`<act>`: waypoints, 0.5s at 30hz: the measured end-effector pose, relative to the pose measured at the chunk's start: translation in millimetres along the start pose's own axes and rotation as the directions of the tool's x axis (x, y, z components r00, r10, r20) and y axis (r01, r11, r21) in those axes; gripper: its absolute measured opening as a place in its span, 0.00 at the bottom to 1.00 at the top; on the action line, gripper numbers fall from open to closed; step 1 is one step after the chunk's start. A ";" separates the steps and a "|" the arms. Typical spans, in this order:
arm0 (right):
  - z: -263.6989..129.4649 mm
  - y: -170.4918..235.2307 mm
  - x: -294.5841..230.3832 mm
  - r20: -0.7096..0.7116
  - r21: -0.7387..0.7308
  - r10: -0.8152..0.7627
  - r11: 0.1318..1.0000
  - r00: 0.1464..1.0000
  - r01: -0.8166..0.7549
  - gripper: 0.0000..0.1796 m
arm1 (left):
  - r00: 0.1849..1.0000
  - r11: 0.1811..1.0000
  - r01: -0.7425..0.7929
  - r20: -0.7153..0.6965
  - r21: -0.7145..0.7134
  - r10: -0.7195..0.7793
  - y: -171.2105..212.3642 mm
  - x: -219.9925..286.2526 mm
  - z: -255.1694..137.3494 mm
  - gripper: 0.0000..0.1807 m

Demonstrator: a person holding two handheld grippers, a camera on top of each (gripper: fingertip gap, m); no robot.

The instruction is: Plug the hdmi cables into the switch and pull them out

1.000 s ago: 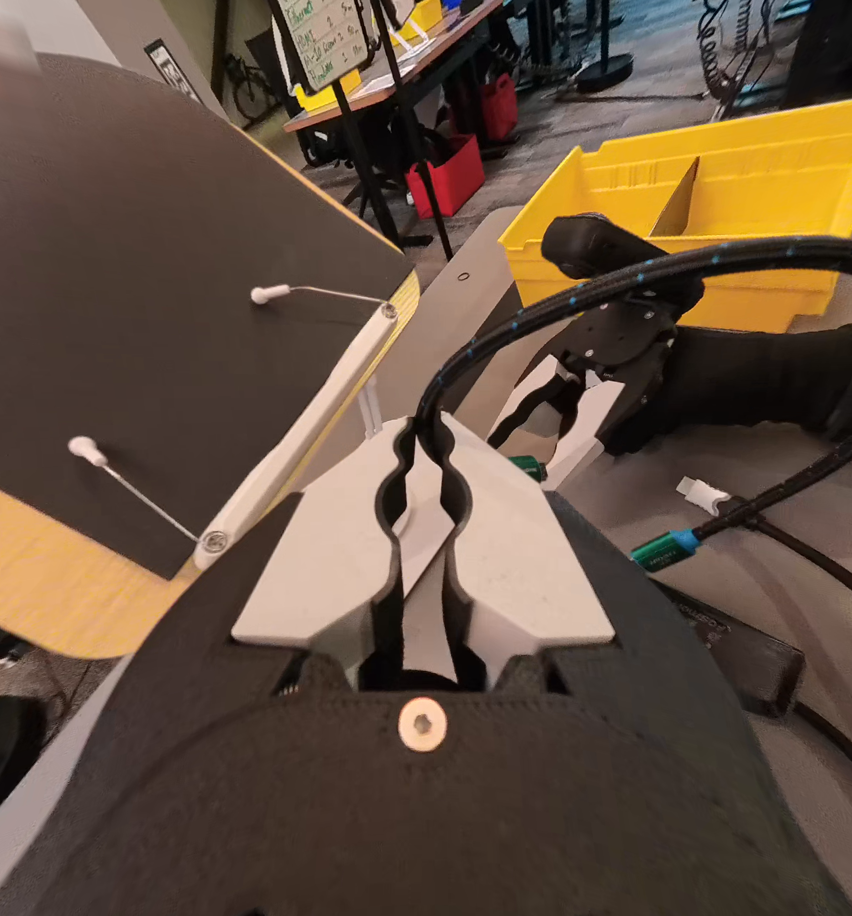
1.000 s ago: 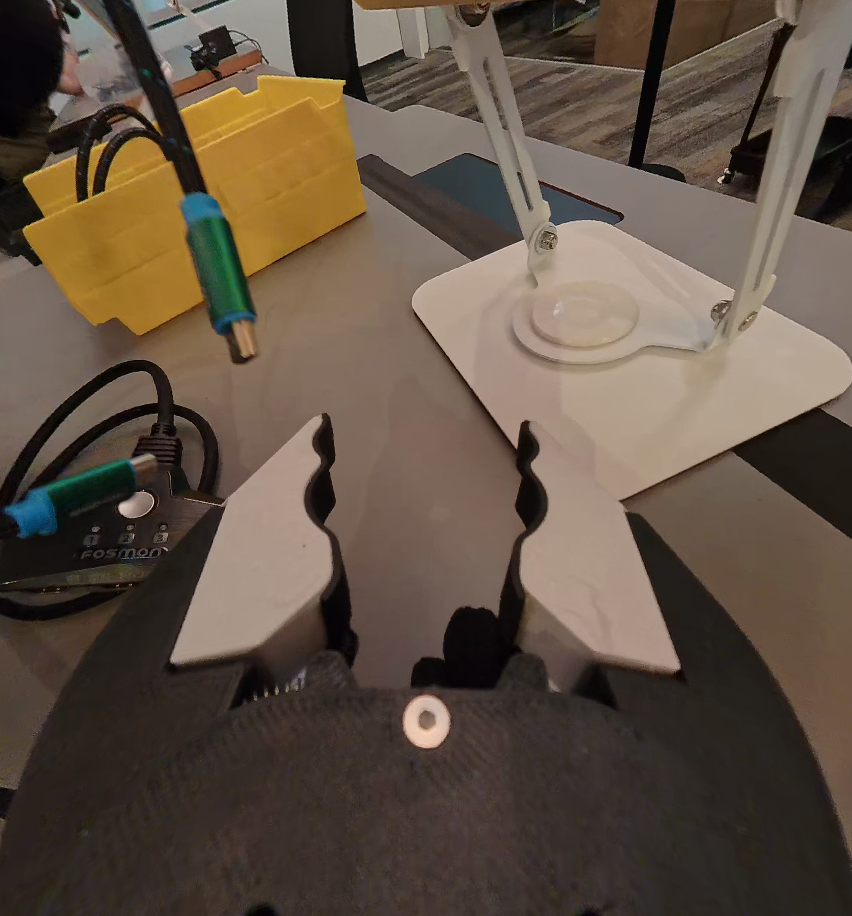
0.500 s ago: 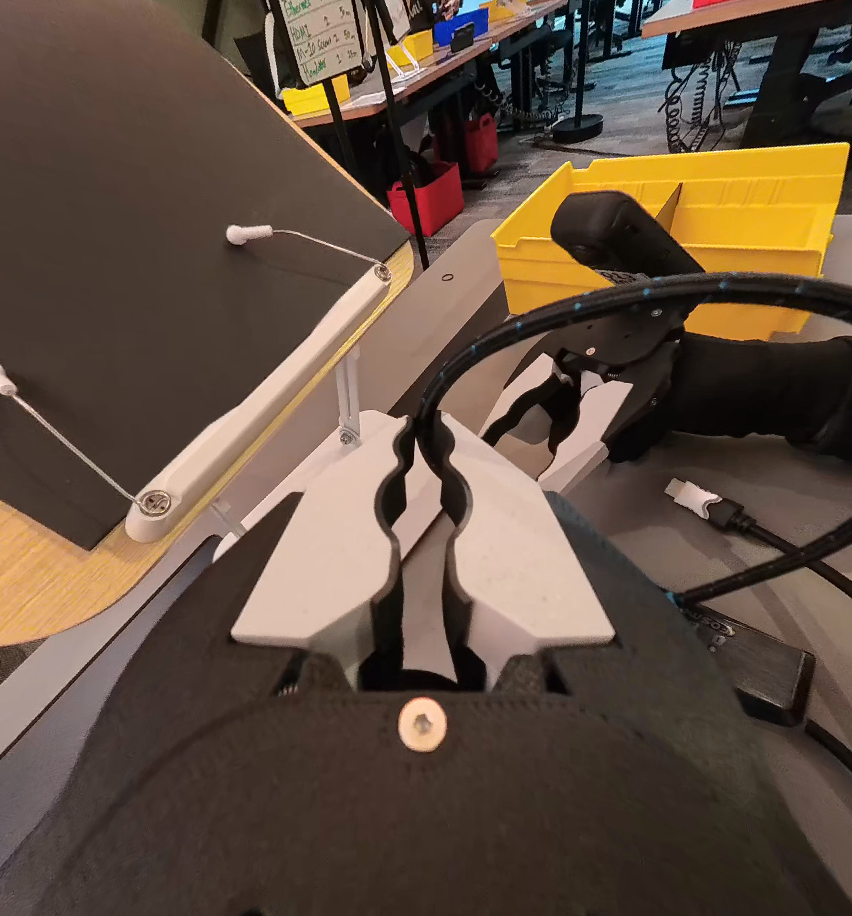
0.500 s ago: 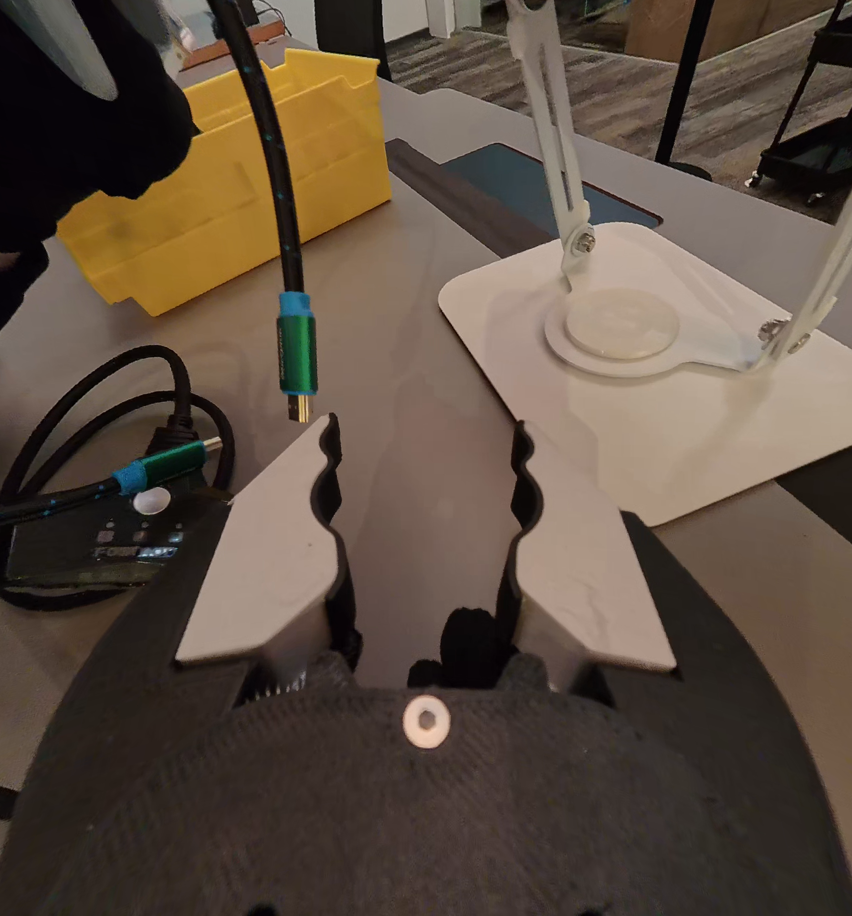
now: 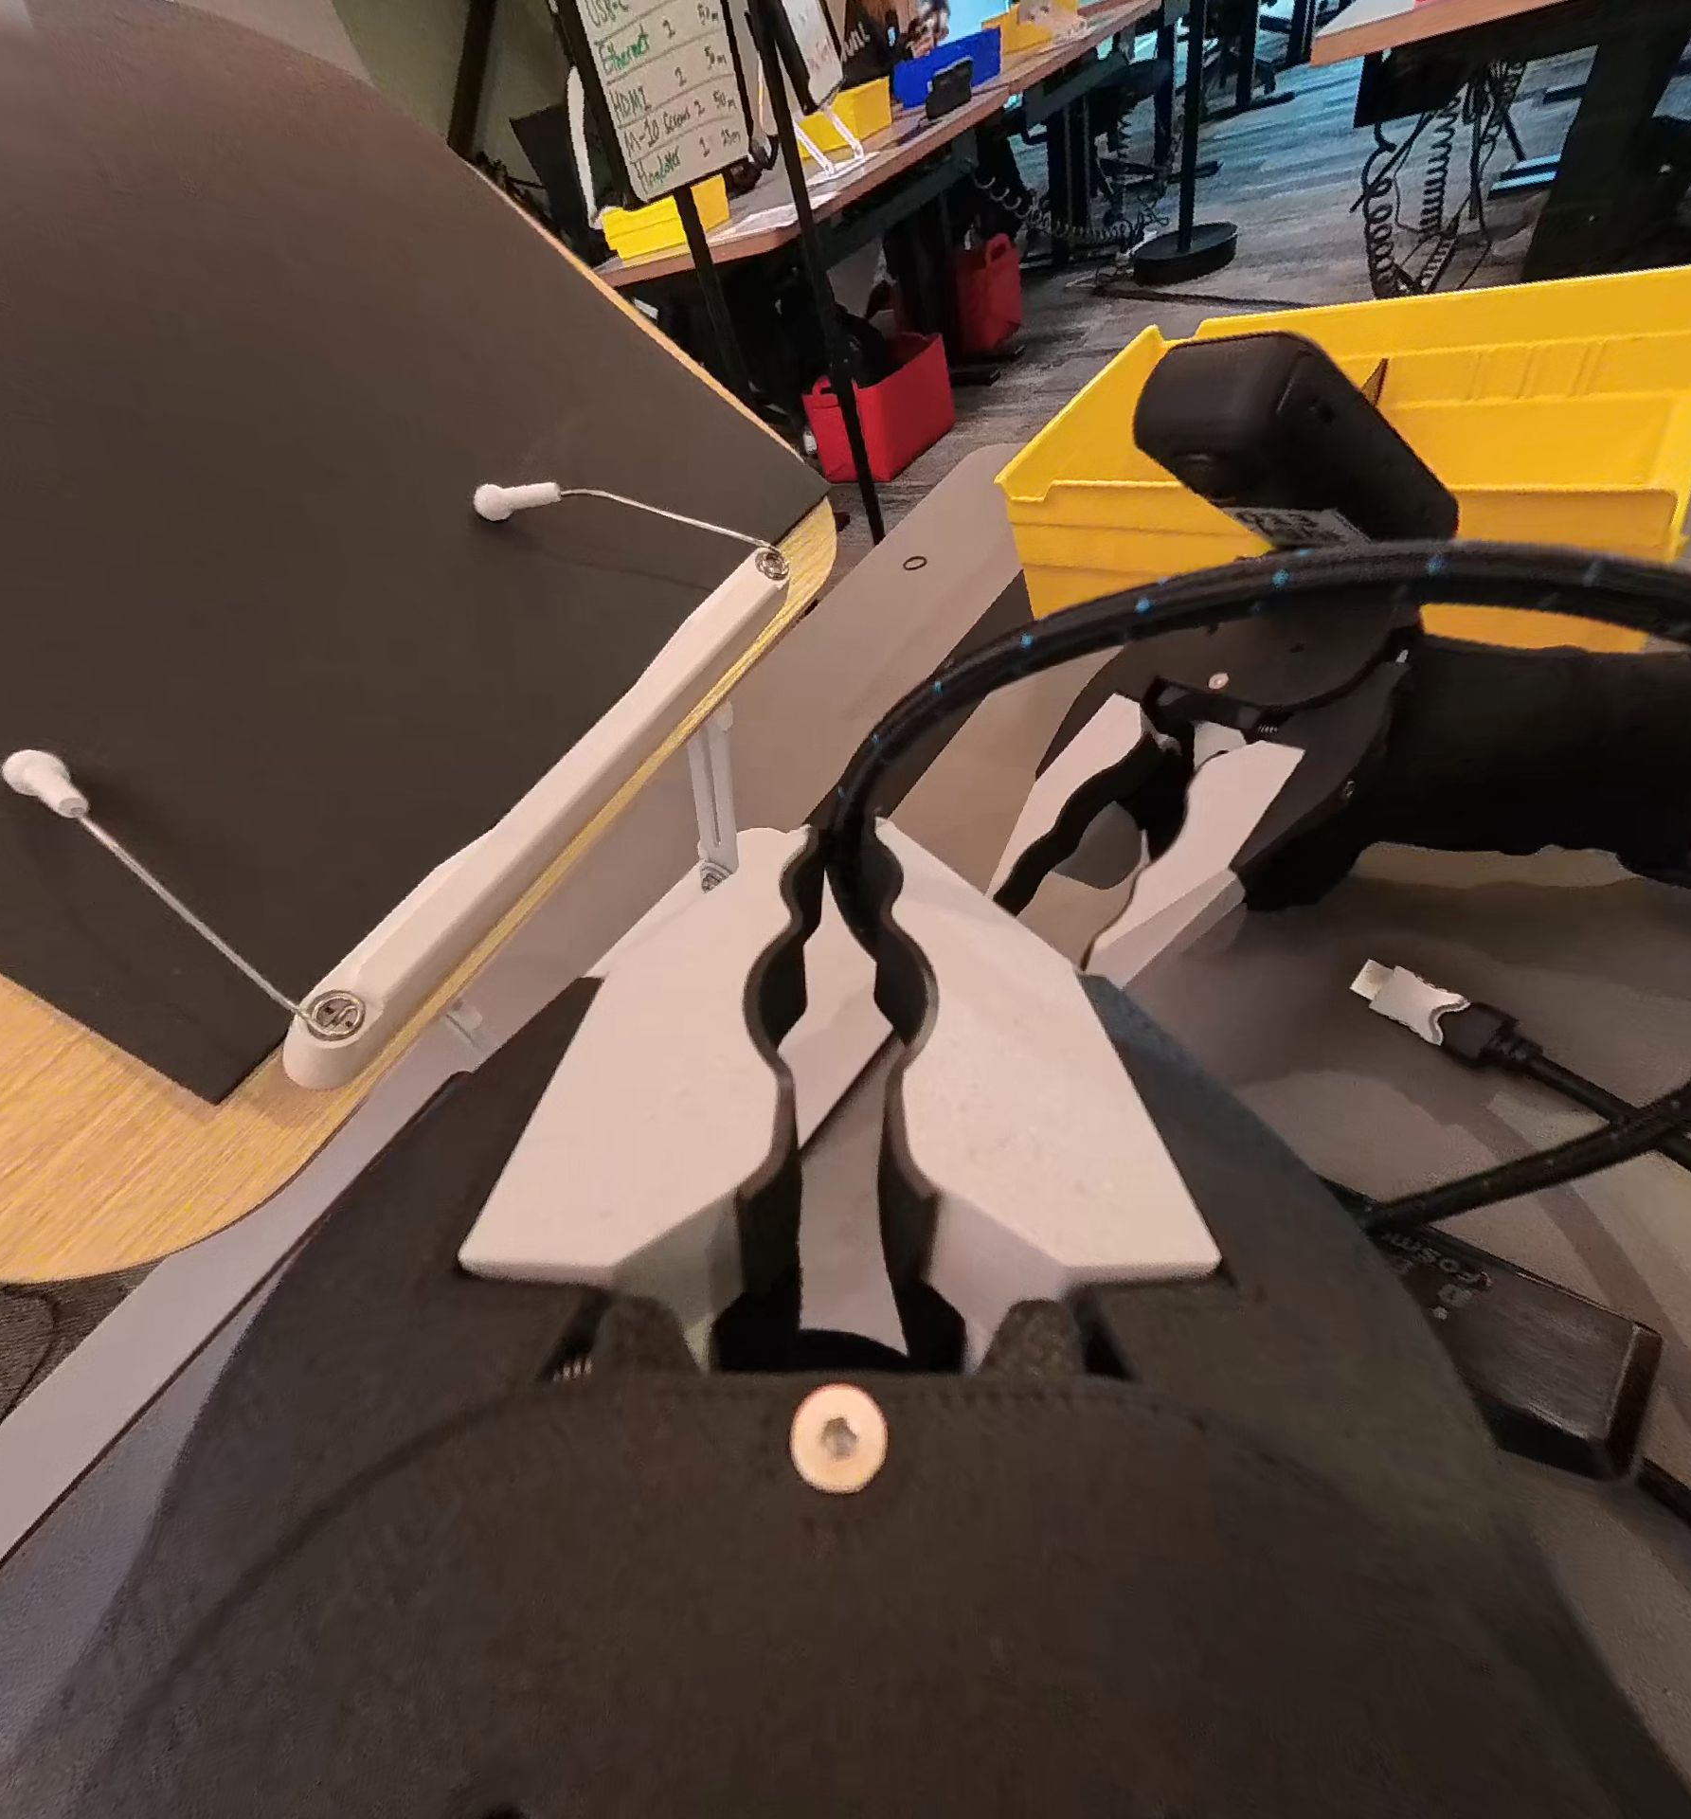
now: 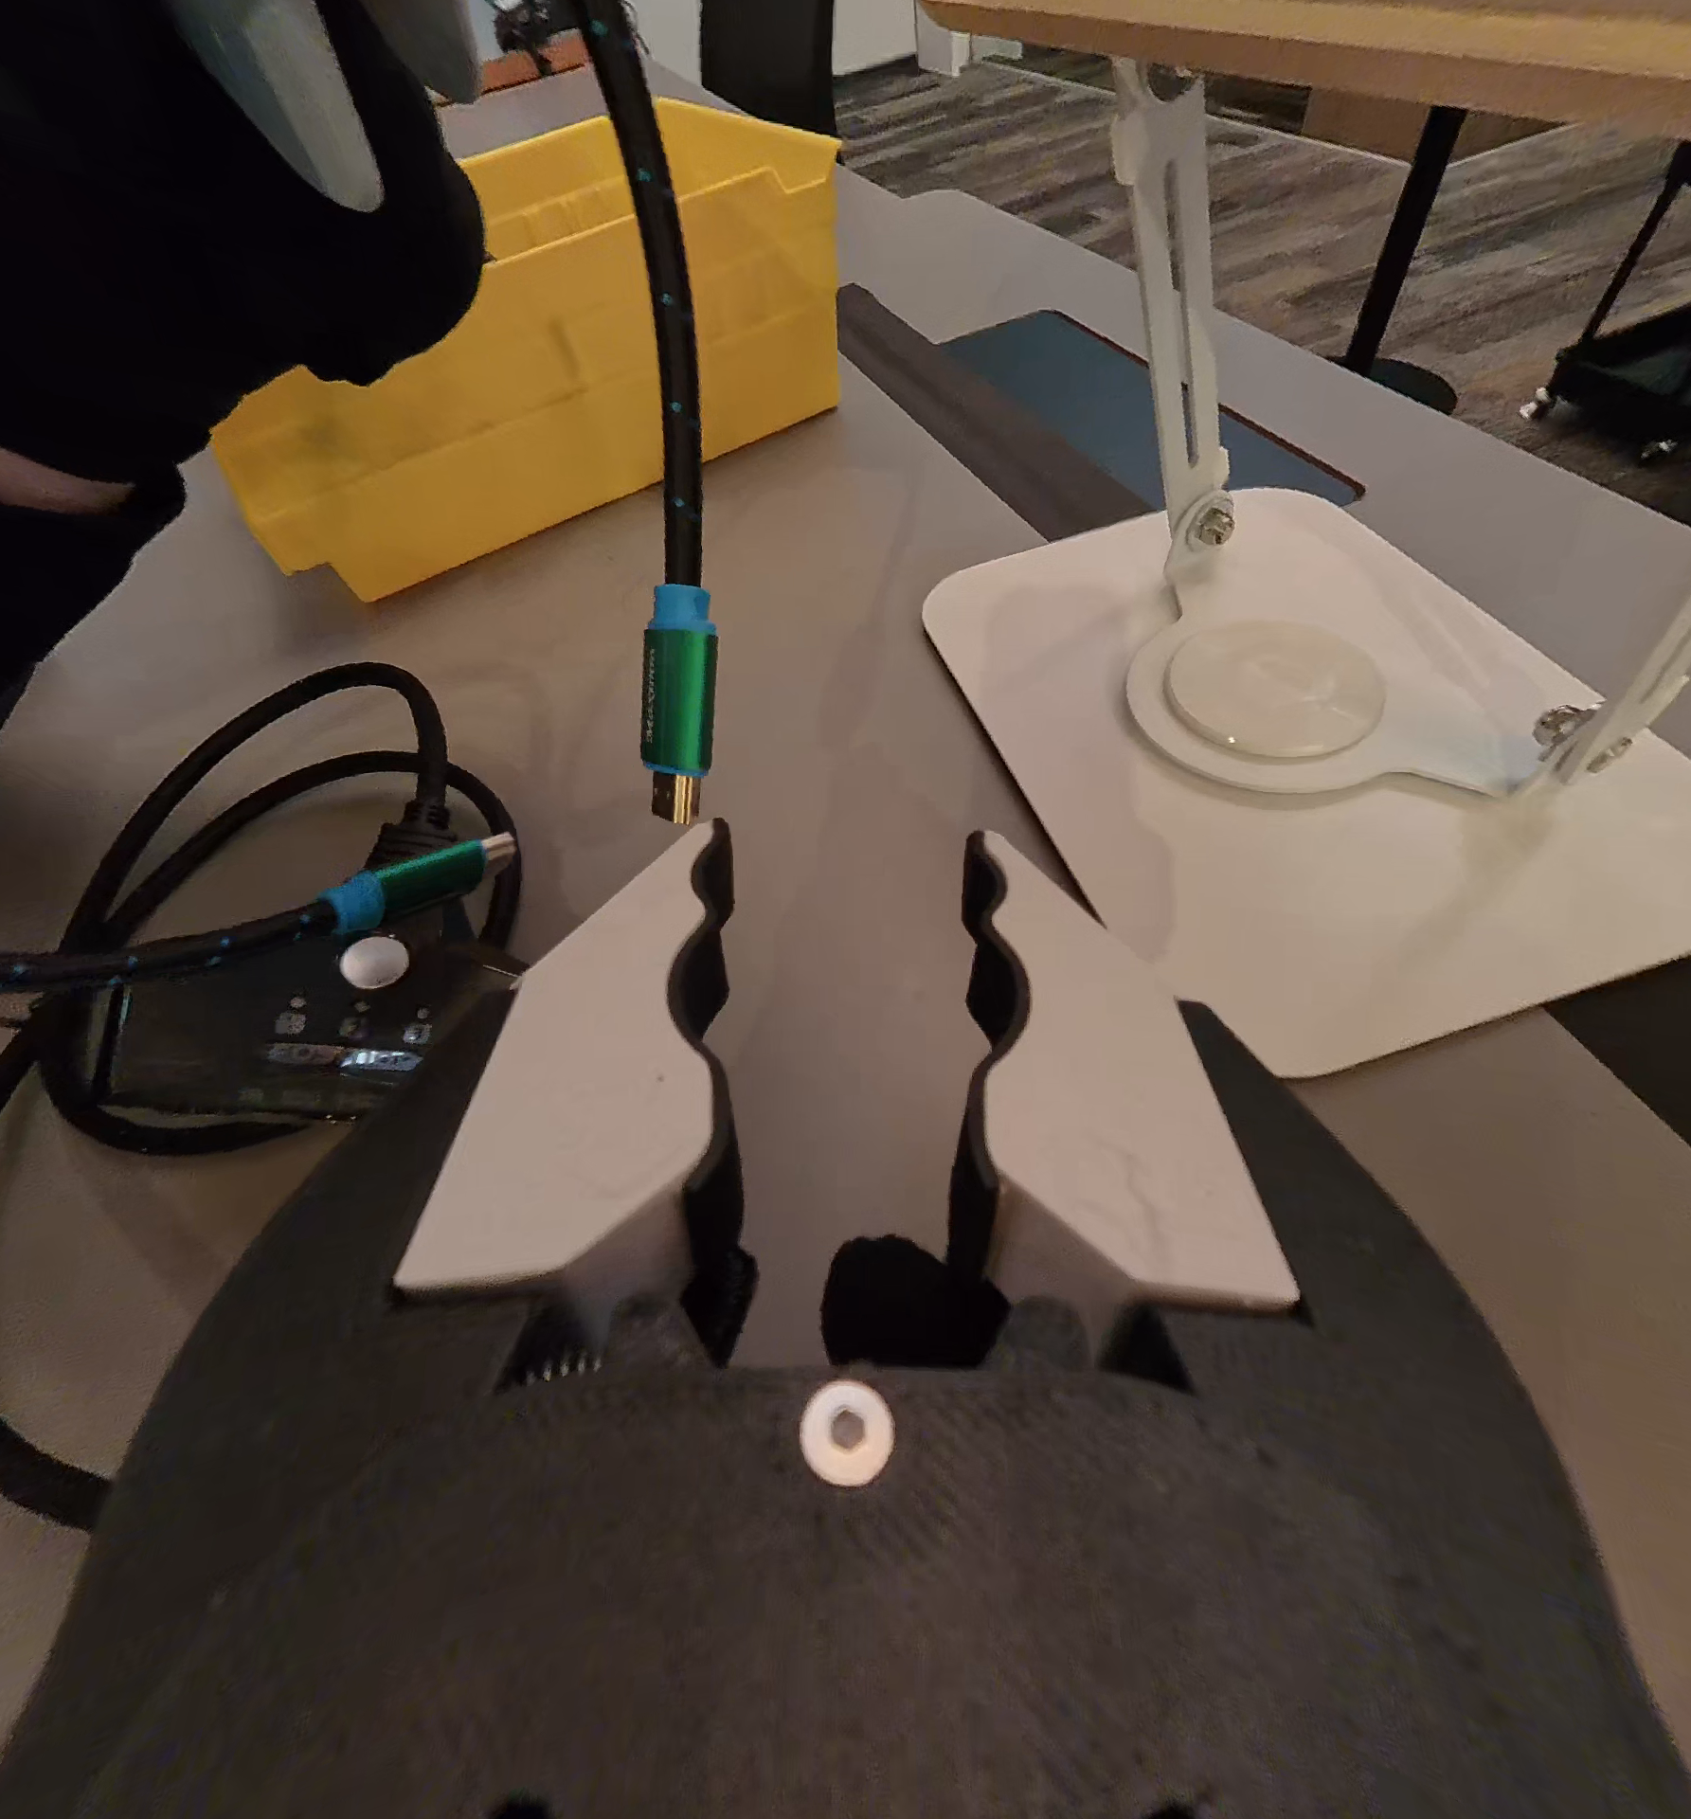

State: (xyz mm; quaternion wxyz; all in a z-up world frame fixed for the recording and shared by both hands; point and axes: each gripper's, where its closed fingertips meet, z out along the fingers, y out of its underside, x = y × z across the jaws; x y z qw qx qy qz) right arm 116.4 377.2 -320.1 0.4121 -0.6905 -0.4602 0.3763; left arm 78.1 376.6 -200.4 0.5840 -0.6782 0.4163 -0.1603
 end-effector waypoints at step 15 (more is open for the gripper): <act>4.5 -8.2 -26.1 0.086 0.017 -0.093 0.996 0.992 0.092 0.20 | 0.992 0.992 -0.122 -0.041 -0.016 0.121 -4.1 34.9 15.8 0.03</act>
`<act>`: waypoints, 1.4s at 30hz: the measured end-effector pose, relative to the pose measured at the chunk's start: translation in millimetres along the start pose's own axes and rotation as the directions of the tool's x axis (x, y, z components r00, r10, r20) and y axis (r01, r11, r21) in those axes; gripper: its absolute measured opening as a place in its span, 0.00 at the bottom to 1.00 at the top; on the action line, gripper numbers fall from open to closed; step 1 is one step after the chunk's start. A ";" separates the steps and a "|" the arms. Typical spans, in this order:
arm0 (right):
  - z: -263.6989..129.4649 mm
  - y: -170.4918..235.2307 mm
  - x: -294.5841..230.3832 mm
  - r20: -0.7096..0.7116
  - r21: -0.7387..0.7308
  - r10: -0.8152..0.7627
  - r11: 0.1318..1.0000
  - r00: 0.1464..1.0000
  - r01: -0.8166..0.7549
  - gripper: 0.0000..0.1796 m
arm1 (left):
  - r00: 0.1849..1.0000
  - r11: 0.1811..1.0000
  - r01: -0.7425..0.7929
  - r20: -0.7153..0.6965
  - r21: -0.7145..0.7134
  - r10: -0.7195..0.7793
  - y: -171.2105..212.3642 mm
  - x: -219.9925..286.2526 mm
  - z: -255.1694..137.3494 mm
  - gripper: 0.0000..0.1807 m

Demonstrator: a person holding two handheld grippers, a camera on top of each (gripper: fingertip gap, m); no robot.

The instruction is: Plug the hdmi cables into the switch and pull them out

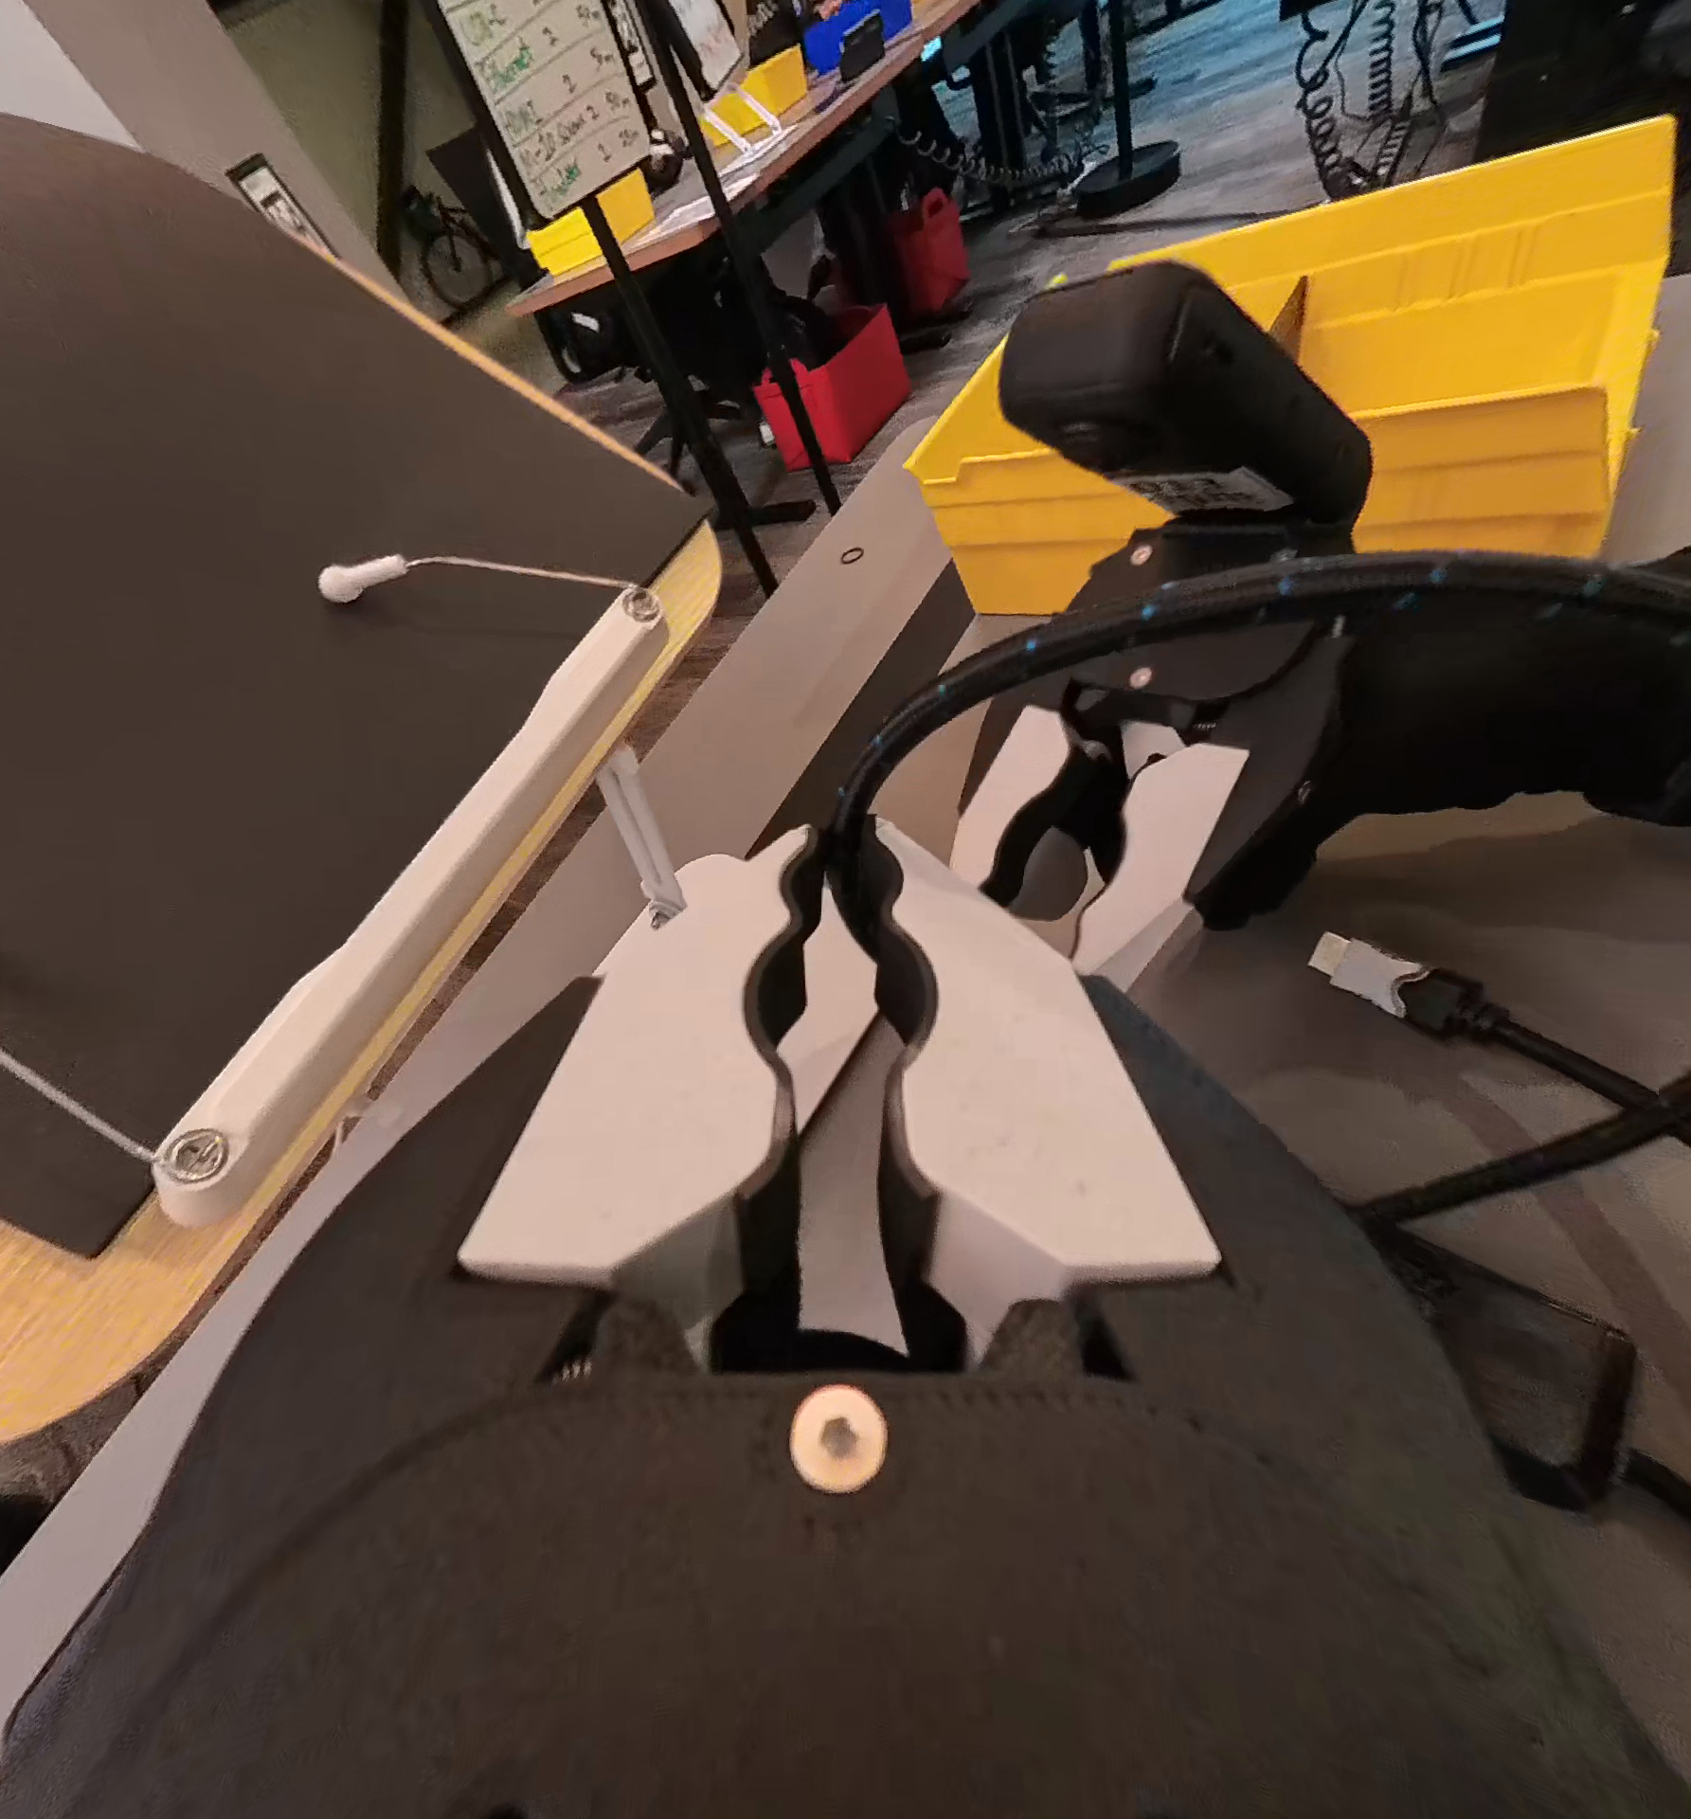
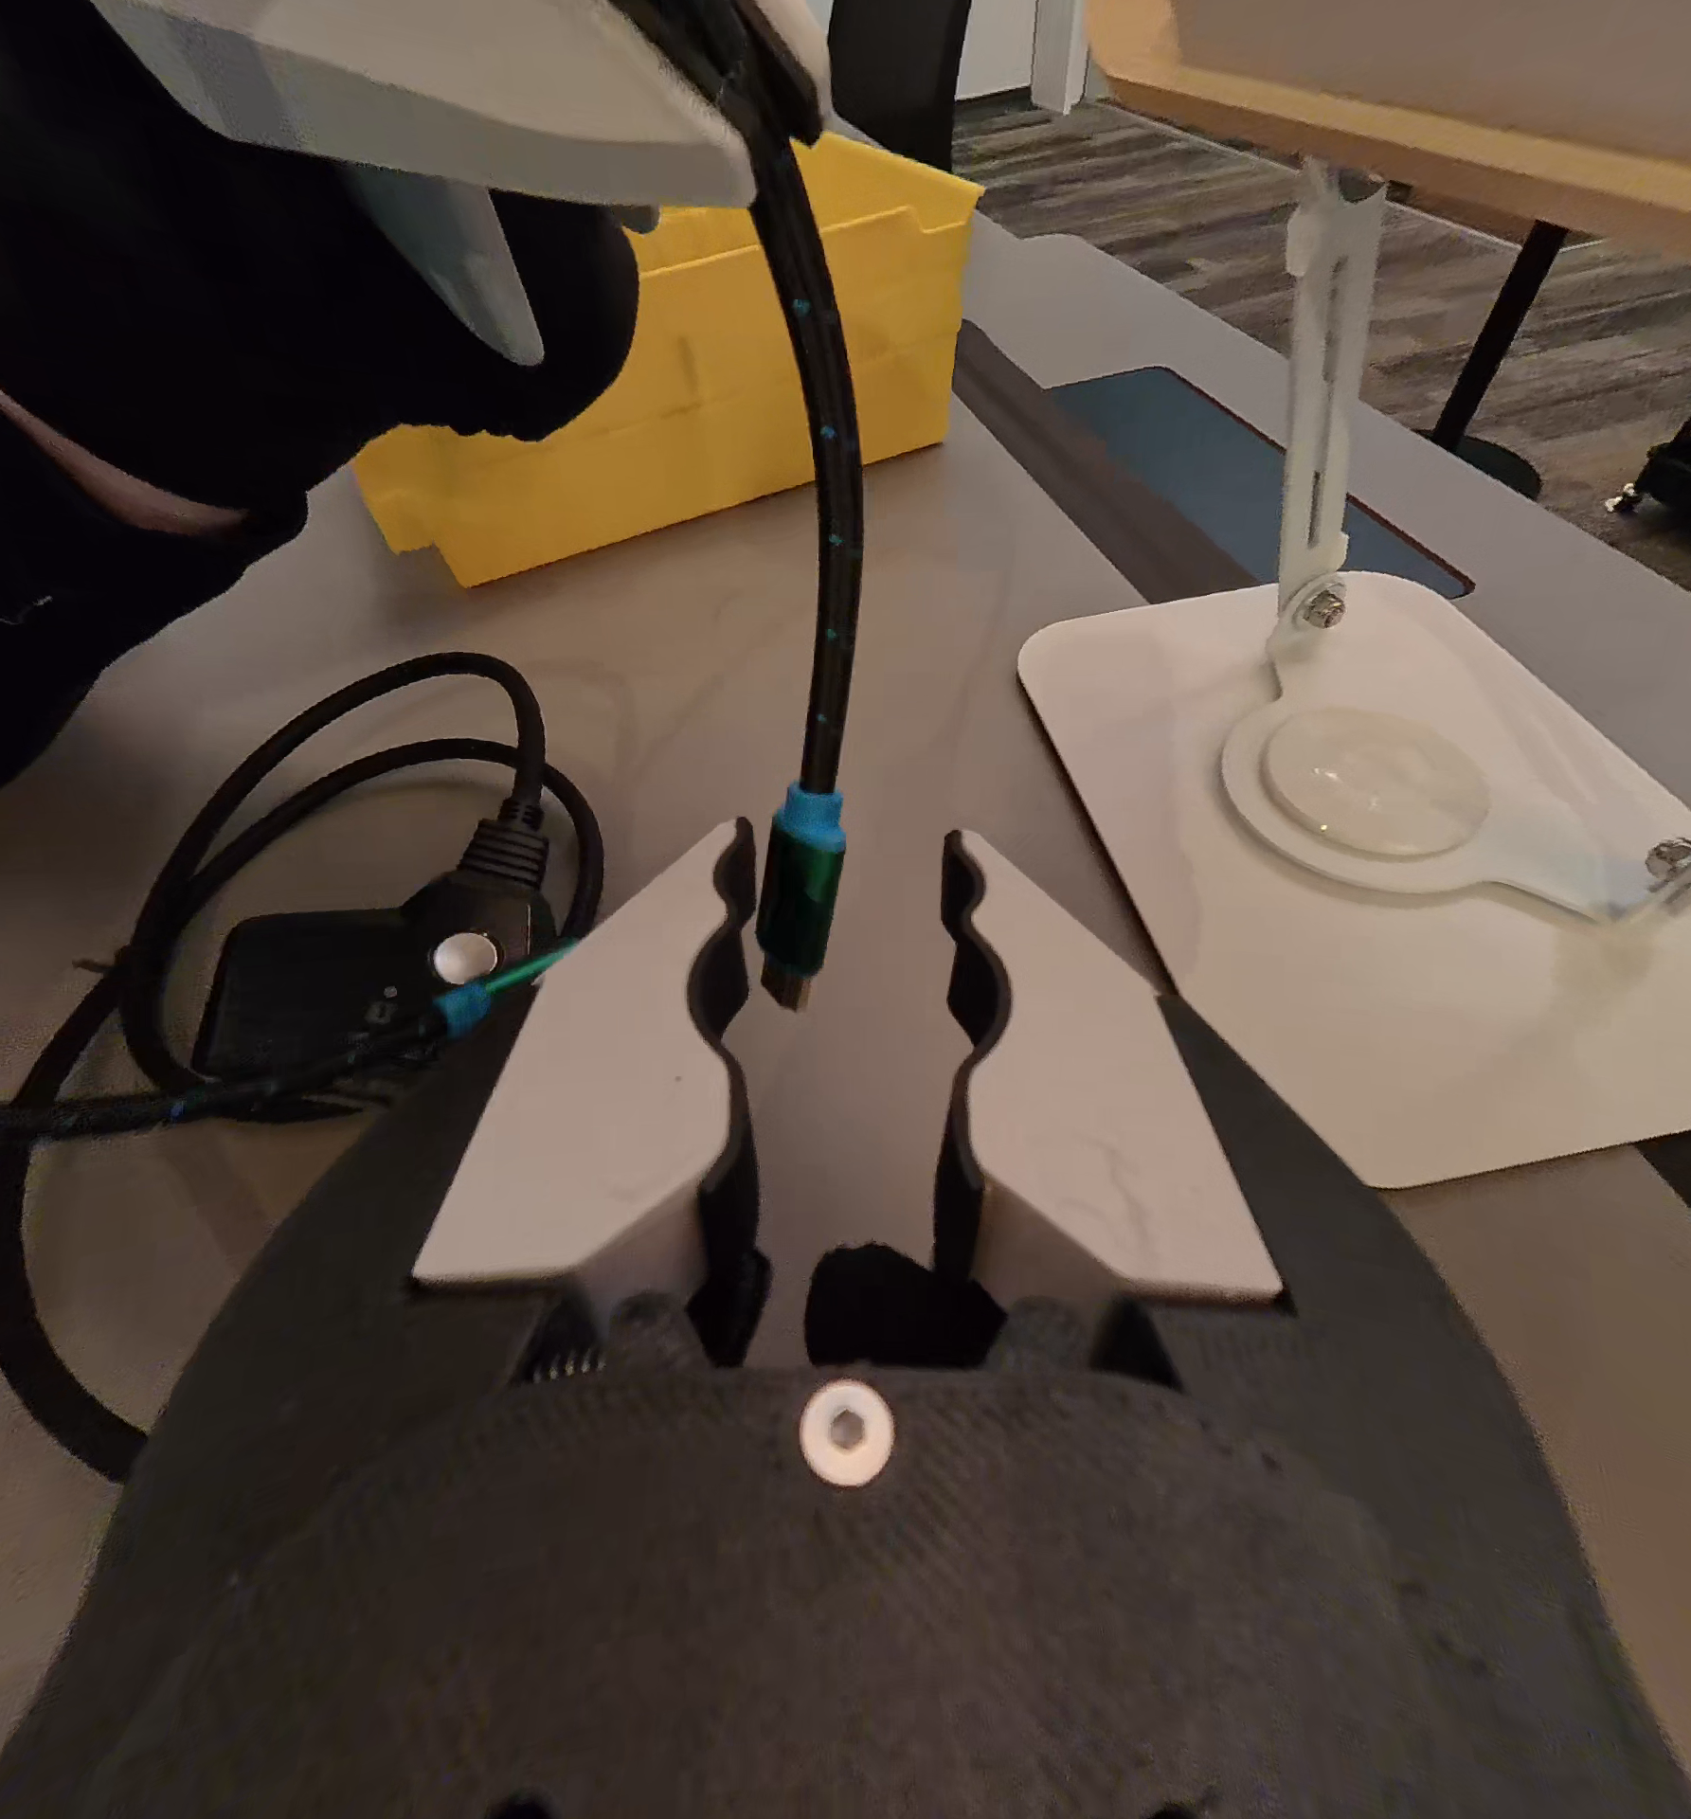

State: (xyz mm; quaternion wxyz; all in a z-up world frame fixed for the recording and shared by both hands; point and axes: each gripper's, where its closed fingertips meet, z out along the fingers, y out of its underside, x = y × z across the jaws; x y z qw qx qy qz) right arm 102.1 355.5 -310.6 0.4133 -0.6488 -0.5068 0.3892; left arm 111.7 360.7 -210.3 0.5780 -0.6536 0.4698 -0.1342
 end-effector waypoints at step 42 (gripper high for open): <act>-44.5 -78.4 -23.4 0.227 0.470 0.050 0.869 0.973 -0.155 0.05 | 0.918 0.970 0.244 -0.322 -0.005 -0.232 21.8 52.0 27.5 0.05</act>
